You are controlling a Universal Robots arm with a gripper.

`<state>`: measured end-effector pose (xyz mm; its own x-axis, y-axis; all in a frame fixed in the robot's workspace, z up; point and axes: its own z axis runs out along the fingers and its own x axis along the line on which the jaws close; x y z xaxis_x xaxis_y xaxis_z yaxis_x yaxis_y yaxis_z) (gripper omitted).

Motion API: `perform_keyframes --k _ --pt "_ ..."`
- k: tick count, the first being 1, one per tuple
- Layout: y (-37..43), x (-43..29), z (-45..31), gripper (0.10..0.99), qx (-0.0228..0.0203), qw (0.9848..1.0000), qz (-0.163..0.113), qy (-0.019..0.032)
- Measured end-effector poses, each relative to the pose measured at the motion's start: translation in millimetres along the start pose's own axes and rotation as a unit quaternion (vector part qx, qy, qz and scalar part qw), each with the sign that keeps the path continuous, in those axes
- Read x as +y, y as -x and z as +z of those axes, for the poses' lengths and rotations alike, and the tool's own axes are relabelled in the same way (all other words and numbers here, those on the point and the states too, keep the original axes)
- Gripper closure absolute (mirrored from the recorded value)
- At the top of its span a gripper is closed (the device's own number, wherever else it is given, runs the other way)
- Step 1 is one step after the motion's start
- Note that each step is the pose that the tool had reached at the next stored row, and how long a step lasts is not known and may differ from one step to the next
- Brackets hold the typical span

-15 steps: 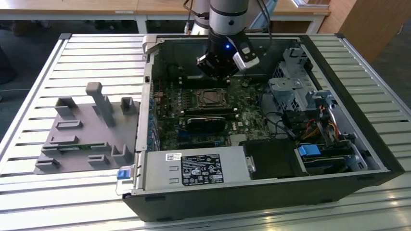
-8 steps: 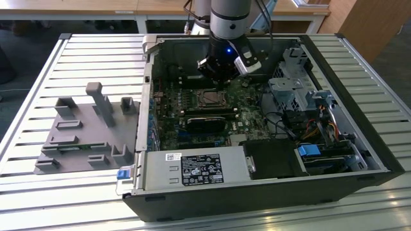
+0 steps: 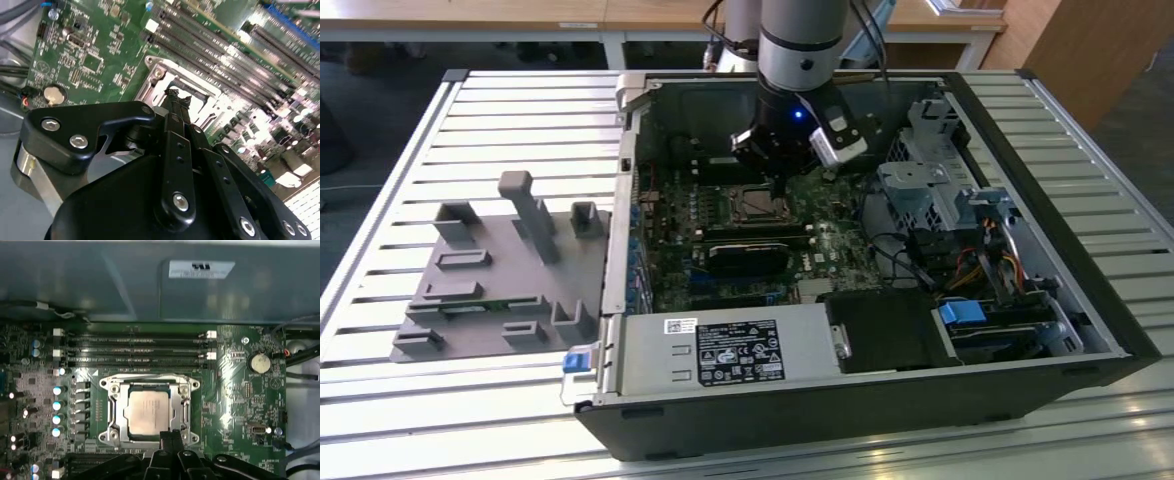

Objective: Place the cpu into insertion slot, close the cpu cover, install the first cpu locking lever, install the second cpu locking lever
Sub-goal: 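Install the second cpu locking lever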

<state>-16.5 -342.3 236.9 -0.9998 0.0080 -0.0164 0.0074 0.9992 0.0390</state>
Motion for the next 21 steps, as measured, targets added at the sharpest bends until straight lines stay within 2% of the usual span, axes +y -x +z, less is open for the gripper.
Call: perform_keyframes --k 1,2,5,6,21 --pt "0.0 -1.9 -0.1 0.973 0.0000 1.0000 0.000 0.0018" --pt "0.0 -3.1 -0.1 0.973 0.0005 1.0000 0.000 0.0060" --pt "0.1 -5.7 -0.2 0.973 0.0035 0.9995 0.001 0.0308" --pt "0.1 -6.8 -0.2 0.973 0.0042 0.9994 0.001 0.0343" --pt "0.2 -28.8 -0.6 0.973 0.0043 0.9994 0.001 0.0356"
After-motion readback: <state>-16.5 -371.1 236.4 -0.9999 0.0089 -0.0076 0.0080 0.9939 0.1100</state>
